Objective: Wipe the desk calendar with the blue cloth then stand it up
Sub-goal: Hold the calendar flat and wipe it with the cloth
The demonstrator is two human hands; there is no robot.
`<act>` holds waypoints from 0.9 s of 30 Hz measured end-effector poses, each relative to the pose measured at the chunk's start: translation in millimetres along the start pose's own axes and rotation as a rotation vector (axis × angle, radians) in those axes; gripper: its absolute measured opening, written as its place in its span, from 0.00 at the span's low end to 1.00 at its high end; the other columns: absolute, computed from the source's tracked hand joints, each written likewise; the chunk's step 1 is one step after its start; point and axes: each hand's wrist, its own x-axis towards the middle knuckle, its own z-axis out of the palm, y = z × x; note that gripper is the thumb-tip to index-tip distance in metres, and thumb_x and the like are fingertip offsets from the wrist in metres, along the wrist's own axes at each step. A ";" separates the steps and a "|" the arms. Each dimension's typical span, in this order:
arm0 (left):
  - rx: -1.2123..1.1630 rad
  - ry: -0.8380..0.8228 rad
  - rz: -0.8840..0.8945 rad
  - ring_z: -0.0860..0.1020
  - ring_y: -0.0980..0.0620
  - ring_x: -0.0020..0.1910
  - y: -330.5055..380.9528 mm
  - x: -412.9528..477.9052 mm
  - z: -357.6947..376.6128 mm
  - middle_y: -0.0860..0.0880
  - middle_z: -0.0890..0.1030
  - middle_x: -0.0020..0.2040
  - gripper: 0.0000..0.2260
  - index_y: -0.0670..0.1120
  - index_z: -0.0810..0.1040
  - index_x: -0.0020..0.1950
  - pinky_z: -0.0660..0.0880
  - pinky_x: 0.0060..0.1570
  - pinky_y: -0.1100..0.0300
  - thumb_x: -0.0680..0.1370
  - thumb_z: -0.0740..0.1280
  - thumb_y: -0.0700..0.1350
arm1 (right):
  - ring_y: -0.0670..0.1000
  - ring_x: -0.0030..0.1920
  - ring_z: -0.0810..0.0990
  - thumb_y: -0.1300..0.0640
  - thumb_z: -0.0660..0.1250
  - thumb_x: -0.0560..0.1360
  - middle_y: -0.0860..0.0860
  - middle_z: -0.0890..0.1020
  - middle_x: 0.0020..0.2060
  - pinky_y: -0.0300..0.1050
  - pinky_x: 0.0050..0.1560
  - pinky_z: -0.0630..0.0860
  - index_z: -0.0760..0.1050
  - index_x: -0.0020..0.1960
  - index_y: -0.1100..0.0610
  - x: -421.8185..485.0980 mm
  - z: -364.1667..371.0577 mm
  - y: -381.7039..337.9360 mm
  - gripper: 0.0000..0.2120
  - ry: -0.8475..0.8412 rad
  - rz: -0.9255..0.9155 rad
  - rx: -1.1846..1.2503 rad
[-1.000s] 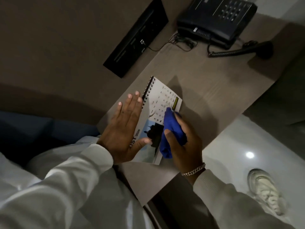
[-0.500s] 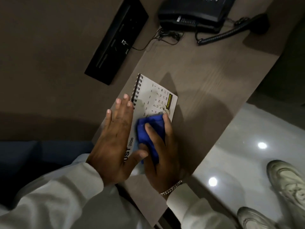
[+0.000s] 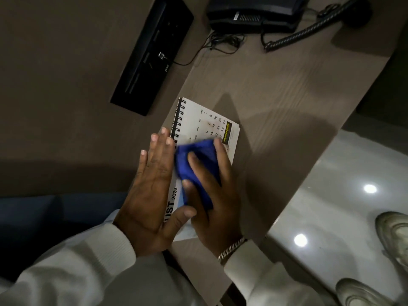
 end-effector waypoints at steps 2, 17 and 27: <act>-0.003 -0.006 -0.002 0.40 0.43 0.81 1.0 0.8 -0.7 0.42 0.40 0.81 0.43 0.41 0.39 0.79 0.42 0.79 0.43 0.77 0.46 0.70 | 0.56 0.77 0.61 0.54 0.63 0.79 0.59 0.58 0.77 0.59 0.69 0.69 0.69 0.70 0.52 19.2 -1.1 6.3 0.20 0.002 0.068 -0.030; 0.020 -0.012 -0.022 0.41 0.43 0.81 3.9 1.1 -2.3 0.41 0.43 0.81 0.42 0.38 0.42 0.79 0.42 0.79 0.45 0.77 0.45 0.68 | 0.58 0.73 0.68 0.58 0.66 0.78 0.59 0.61 0.77 0.53 0.67 0.73 0.70 0.69 0.53 40.0 -8.6 11.5 0.20 0.087 0.201 0.013; 0.031 -0.019 -0.019 0.41 0.44 0.81 3.3 -0.2 -3.1 0.46 0.40 0.82 0.42 0.40 0.42 0.79 0.42 0.78 0.45 0.77 0.44 0.69 | 0.54 0.74 0.66 0.56 0.66 0.78 0.56 0.63 0.76 0.46 0.72 0.69 0.63 0.71 0.45 24.5 -14.8 -0.9 0.24 -0.044 0.085 0.027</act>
